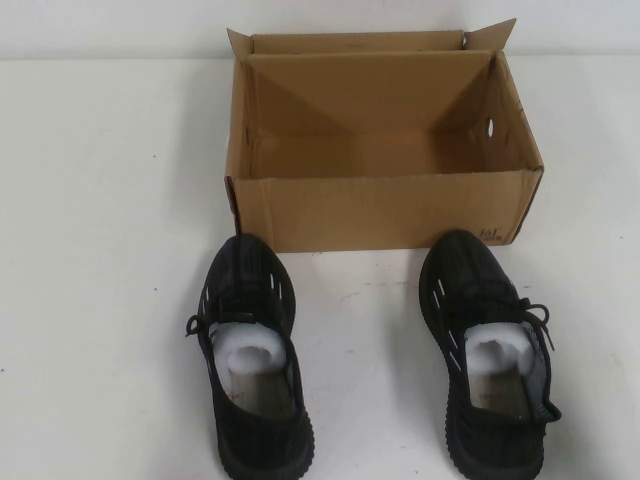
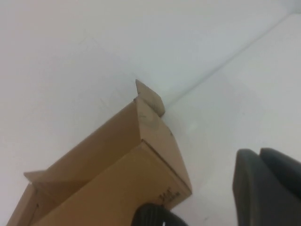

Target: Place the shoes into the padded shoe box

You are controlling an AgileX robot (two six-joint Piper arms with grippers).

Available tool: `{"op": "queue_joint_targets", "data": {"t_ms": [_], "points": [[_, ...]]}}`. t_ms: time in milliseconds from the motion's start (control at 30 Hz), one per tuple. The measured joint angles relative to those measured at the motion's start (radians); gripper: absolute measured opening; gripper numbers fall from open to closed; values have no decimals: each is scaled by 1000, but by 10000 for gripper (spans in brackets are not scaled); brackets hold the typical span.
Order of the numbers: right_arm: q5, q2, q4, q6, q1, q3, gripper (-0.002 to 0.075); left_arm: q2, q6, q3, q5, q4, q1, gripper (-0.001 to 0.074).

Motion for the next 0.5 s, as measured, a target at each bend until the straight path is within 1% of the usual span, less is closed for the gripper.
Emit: {"op": "queue_joint_targets", "data": {"t_ms": [67, 167, 367, 433, 500], "points": [[79, 42, 0, 2, 0, -42, -3, 0, 0, 0, 0, 0, 0, -4], [241, 190, -31, 2, 0, -152, -3, 0, 0, 0, 0, 0, 0, -4], [558, 556, -330, 2, 0, -435, -3, 0, 0, 0, 0, 0, 0, -4], [643, 666, -393, -15, 0, -541, -3, 0, 0, 0, 0, 0, 0, -4], [717, 762, -433, -71, 0, -645, -3, 0, 0, 0, 0, 0, 0, -4]]}}
